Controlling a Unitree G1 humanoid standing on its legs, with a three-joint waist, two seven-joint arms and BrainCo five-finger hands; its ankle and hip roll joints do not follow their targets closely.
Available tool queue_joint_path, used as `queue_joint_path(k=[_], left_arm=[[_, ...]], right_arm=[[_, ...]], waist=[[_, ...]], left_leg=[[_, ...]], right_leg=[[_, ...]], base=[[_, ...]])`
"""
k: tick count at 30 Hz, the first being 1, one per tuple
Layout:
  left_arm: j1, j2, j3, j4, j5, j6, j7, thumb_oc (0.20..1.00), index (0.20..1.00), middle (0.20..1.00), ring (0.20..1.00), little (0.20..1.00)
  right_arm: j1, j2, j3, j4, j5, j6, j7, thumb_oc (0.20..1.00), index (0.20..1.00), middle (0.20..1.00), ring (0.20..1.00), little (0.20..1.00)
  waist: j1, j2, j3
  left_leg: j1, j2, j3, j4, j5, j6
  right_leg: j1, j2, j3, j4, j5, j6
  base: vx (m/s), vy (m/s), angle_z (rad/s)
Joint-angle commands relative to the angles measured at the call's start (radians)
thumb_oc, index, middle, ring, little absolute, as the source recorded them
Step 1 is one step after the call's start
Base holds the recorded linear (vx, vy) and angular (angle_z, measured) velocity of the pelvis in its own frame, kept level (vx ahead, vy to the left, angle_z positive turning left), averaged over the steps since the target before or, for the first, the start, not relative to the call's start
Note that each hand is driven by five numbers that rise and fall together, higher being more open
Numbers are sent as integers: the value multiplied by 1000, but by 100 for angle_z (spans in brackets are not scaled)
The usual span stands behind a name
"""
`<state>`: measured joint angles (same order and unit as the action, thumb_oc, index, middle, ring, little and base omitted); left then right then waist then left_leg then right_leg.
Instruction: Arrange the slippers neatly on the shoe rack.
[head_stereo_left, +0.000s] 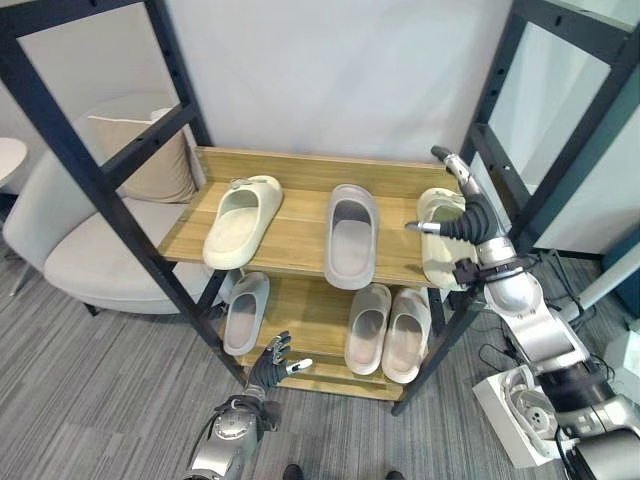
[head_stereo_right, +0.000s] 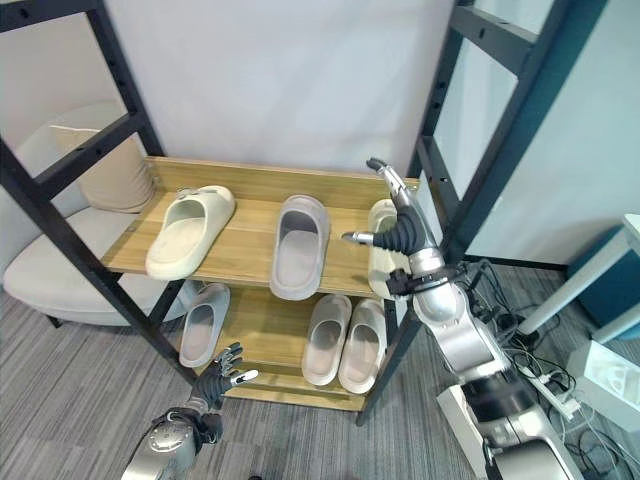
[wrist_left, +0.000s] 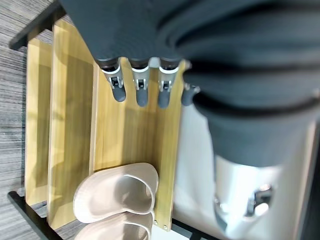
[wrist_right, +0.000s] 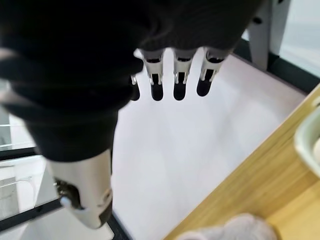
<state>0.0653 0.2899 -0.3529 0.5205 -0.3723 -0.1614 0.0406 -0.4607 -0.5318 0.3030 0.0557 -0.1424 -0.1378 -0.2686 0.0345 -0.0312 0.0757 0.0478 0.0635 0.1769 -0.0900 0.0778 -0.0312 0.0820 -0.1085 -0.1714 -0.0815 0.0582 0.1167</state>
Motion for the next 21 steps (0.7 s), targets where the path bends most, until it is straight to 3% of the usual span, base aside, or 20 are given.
queue_joint_path(k=[1,9,21], left_arm=[[-84,25,-10,-25,-2,-31,-11,1000,1000,1000,1000,1000],[-97,43,-26,-16,-9,-33,-11,1000,1000,1000,1000,1000],[-117,52,-35,-13,-2,-47,1,1000,1000,1000,1000,1000]], right_arm=[[-171,27,-12,80,-30,25,-67,1000,1000,1000,1000,1000],[-288,73,35,234,-30,50,-95,1000,1000,1000,1000,1000],[-351,57,60,369,-102,92,-122,1000,1000,1000,1000,1000]], waist=[[59,-55,43],[115,-78,69],[139,-91,90]], left_leg=[[66,-44,-29,3,-133,30],[20,-50,-67,3,-119,30],[-10,-59,-84,3,-115,35]], right_leg=[[17,8,-7,76,-117,33],[4,4,-48,73,-114,35],[-19,-2,-64,80,-110,41]], base=[[-26,-8,14],[-14,6,23],[-2,10,9]])
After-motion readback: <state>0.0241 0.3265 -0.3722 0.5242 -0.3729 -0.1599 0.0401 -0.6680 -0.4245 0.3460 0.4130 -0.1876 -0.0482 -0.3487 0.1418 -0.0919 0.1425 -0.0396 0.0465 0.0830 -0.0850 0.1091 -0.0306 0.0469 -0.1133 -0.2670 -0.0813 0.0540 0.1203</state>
